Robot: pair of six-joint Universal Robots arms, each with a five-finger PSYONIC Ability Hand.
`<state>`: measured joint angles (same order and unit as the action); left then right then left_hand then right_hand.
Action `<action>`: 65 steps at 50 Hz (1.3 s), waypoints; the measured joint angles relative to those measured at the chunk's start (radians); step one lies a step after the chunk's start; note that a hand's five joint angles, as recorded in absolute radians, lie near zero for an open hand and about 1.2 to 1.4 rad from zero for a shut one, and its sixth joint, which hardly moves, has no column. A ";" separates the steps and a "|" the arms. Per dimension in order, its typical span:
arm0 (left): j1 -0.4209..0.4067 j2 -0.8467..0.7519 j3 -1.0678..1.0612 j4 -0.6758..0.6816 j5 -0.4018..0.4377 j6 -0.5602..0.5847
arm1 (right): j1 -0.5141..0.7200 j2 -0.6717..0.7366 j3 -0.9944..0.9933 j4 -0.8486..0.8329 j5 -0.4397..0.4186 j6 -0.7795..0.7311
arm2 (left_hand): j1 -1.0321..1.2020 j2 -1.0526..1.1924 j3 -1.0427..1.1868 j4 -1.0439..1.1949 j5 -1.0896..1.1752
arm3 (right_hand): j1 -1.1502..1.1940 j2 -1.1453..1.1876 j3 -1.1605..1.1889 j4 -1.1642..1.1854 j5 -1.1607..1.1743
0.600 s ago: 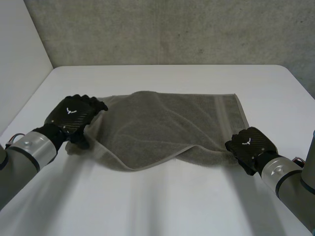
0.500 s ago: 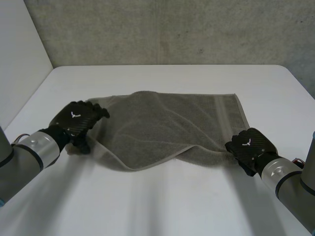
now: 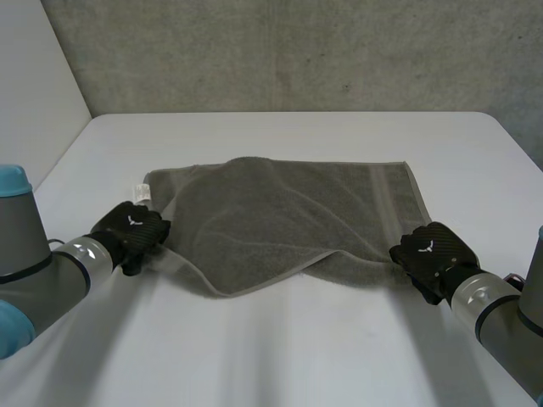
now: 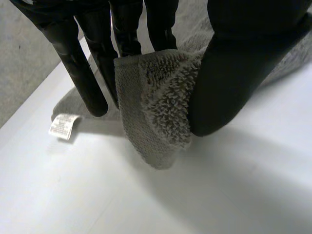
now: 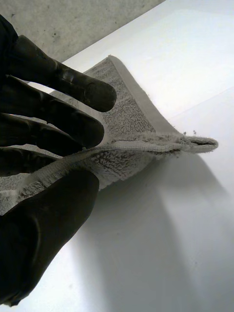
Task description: Fold the towel.
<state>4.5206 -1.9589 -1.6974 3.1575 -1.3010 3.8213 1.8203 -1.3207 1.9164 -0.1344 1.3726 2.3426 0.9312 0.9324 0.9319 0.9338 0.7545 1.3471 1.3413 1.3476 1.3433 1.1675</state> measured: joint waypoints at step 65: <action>-0.016 0.451 0.038 0.100 -0.069 -0.424 | -0.154 -0.234 -0.568 0.593 -0.122 0.086 | 0.256 0.284 0.284 0.284 0.270 | 0.000 0.005 0.001 0.000 0.005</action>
<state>4.5044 -1.5083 -1.6594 3.2570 -1.3699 3.3974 1.6662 -1.5551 1.3489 0.4588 1.2506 2.4287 1.1877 1.2168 1.2161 1.2180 1.0242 1.3472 1.3463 1.3482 1.3434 1.1723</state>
